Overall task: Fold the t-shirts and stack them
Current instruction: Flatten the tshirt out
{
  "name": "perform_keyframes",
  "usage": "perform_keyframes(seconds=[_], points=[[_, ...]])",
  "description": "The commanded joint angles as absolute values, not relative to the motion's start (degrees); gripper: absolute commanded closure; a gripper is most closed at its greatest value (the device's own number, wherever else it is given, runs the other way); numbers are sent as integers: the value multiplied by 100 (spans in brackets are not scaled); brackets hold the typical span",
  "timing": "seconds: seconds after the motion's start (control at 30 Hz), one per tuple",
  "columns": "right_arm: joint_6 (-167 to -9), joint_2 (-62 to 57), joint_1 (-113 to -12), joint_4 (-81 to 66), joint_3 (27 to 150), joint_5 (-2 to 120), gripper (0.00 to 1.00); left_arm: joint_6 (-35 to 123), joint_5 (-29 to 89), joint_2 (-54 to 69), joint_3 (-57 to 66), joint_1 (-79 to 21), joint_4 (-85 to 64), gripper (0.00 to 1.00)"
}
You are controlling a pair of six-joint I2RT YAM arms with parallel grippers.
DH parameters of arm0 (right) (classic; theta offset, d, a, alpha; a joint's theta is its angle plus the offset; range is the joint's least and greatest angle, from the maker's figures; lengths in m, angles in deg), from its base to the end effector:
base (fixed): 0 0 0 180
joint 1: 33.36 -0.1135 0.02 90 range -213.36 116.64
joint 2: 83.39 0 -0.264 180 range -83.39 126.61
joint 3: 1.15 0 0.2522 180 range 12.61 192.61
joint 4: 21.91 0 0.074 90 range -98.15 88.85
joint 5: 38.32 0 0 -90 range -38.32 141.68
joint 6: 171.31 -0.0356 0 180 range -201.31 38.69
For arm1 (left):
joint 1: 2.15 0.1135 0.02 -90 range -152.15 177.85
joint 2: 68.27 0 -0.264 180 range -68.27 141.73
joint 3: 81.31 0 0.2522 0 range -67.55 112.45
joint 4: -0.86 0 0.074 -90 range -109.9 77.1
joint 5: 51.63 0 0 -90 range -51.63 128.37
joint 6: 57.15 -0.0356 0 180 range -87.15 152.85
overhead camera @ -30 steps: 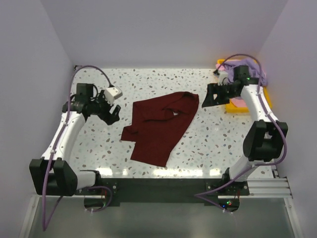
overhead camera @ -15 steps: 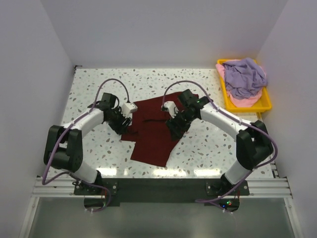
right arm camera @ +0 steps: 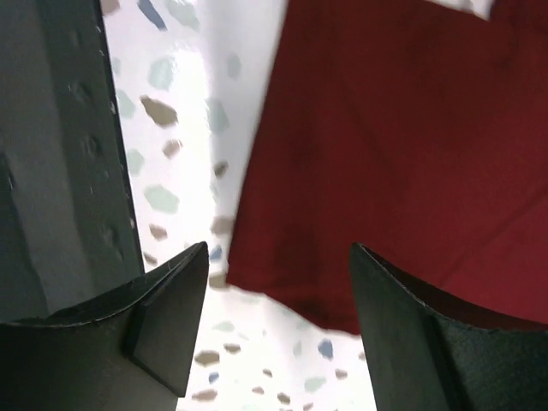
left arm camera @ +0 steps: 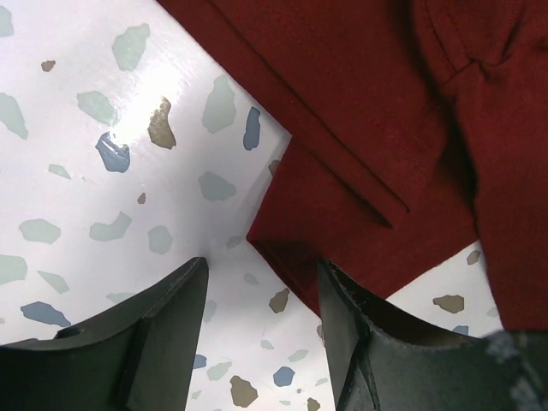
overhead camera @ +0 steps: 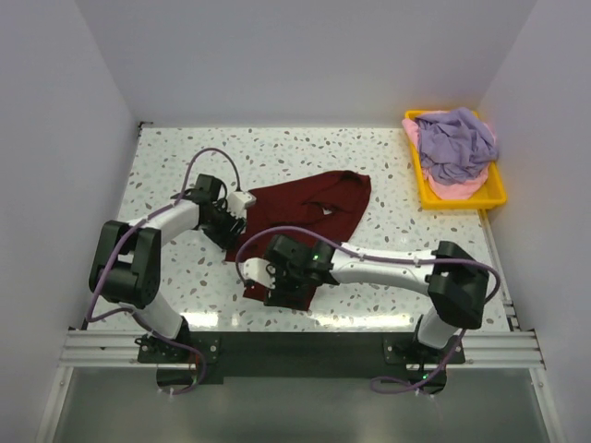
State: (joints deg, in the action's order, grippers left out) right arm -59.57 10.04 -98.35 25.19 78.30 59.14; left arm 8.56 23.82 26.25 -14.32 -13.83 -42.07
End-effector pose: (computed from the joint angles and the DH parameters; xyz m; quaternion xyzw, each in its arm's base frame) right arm 0.1368 0.3041 0.2204 -0.6753 0.6913 0.1504 0.2084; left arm 0.2927 -0.0696 0.1579 0.3223 0.9232 -0.1056 0.1810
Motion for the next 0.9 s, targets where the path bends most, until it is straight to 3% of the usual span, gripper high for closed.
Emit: perform_keyframes(seconds=[0.0,0.33,0.73,0.87], points=[[-6003,1477,-10190,2129,8238,5178,30,1070,2571,2867,-1569,-1410,-4155,40],[-6636,2857,-10569,2191,9855,4957,32,1211,2369,2814,-1517,-1401,-4323,36],[-6654,3552,-10560,1857,9778,4746,32,1220,2325,2929,-1349,-1278,-4463,30],[-6672,3614,-10508,1839,9698,4694,48,1211,2317,2885,-1332,-1270,-4516,30]])
